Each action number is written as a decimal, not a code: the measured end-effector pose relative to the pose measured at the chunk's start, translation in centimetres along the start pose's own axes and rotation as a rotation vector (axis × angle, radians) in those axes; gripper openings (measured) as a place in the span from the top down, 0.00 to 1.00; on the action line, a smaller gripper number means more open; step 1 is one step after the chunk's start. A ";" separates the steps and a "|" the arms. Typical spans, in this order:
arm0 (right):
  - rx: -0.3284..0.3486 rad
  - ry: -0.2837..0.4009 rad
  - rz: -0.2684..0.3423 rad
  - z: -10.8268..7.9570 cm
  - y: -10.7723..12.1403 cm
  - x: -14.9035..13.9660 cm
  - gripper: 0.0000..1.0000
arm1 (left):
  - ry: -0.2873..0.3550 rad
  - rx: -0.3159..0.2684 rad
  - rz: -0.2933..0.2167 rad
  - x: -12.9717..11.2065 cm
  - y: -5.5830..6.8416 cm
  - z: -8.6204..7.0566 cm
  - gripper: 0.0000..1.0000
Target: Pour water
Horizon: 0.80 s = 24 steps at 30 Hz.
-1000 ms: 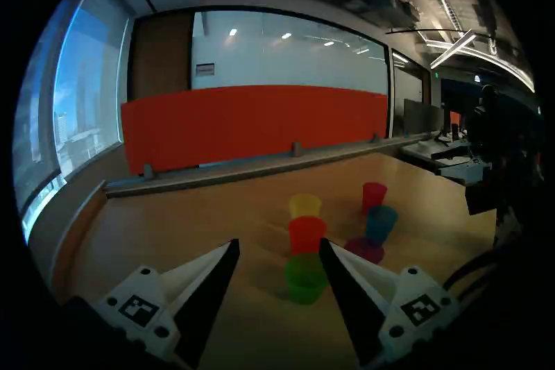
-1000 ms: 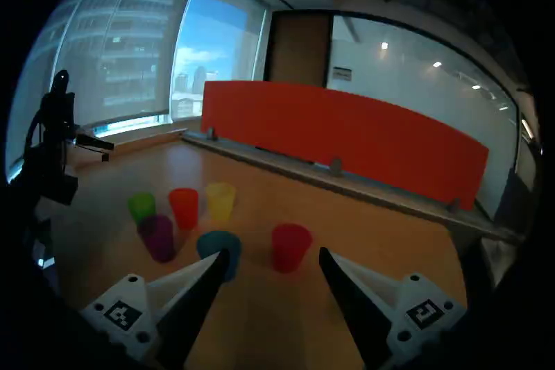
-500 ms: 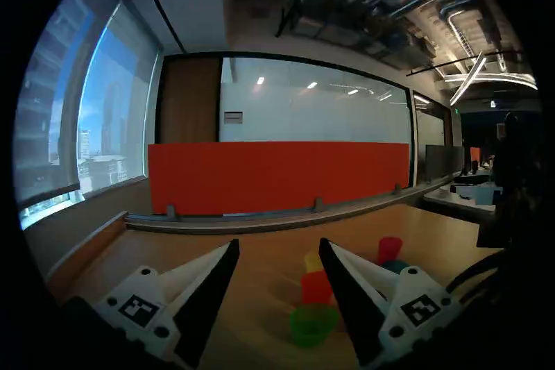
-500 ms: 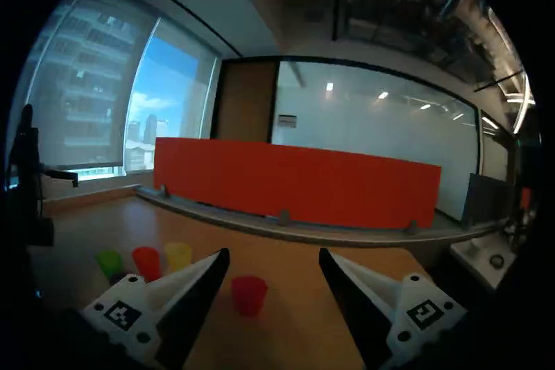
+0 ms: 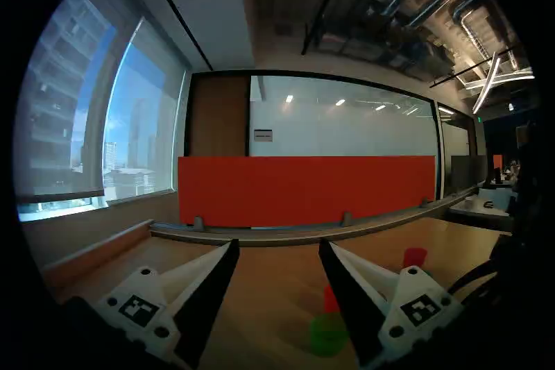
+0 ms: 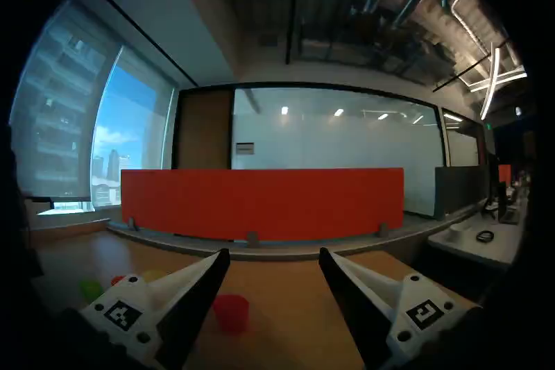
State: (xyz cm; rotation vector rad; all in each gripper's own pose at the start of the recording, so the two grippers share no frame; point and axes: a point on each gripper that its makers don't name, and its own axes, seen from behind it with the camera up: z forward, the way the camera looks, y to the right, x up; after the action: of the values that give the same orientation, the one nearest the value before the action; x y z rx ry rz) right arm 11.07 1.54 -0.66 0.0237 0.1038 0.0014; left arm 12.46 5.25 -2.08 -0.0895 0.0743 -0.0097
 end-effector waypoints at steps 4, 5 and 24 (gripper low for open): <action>-0.011 -0.007 -0.013 -0.1 -0.2 -1.0 0.00 | 0.002 0.022 -0.001 -1.5 -0.5 -0.2 0.16; -0.015 -0.008 -0.016 -0.1 -0.2 -1.1 0.00 | 0.000 0.026 -0.002 -1.9 -0.6 -0.2 0.16; -0.069 -0.037 -0.026 -2.1 0.9 -4.4 0.00 | -0.037 0.079 0.021 -8.3 -2.1 0.3 0.16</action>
State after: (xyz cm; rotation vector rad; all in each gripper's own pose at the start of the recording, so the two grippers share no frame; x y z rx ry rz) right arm 6.50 2.48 -2.28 -0.0466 0.0674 -0.0215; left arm 4.21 3.25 -0.96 -0.0094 0.0374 0.0105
